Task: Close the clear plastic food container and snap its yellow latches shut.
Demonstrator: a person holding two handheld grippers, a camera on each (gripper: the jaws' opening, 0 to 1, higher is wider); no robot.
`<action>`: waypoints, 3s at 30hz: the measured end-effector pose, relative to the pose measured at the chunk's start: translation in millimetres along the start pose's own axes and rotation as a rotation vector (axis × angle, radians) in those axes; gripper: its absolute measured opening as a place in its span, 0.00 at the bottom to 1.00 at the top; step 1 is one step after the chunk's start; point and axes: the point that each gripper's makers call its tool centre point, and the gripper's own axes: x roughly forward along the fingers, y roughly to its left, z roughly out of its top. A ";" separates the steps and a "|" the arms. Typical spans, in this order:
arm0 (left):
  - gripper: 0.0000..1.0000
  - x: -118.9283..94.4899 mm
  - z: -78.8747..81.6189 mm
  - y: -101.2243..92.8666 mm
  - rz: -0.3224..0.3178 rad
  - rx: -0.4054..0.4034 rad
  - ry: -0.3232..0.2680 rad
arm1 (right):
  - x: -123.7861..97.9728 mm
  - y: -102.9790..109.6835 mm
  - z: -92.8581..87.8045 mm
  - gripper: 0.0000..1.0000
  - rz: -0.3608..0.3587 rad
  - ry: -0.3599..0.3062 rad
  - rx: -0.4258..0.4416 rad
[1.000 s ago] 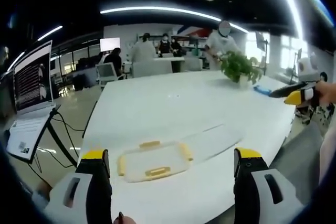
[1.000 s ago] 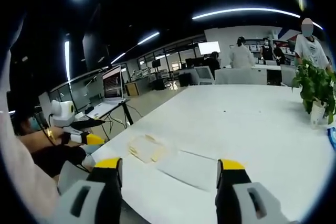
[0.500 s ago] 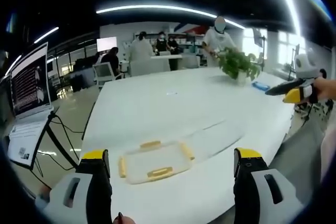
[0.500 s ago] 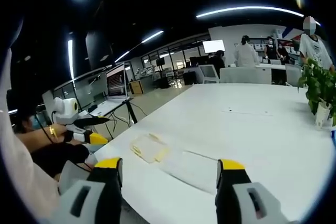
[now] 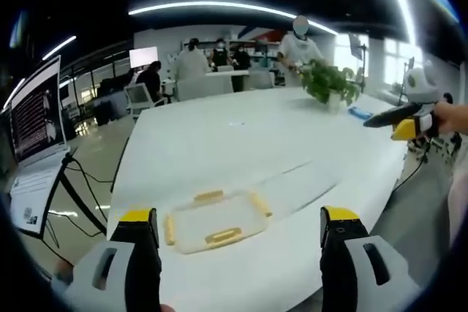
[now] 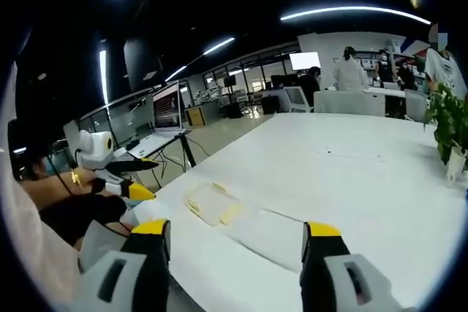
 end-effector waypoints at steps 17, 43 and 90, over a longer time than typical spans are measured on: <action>0.86 6.4 -5.7 10.5 -0.003 0.011 0.027 | 13.1 2.0 -3.4 0.73 0.018 0.022 0.001; 0.83 21.3 -12.2 12.6 -0.063 0.120 0.097 | 35.1 16.7 -14.0 0.73 0.097 0.093 -0.058; 0.80 64.6 -46.1 47.3 -0.223 0.267 0.319 | 105.1 24.2 -18.7 0.75 0.237 0.258 -0.255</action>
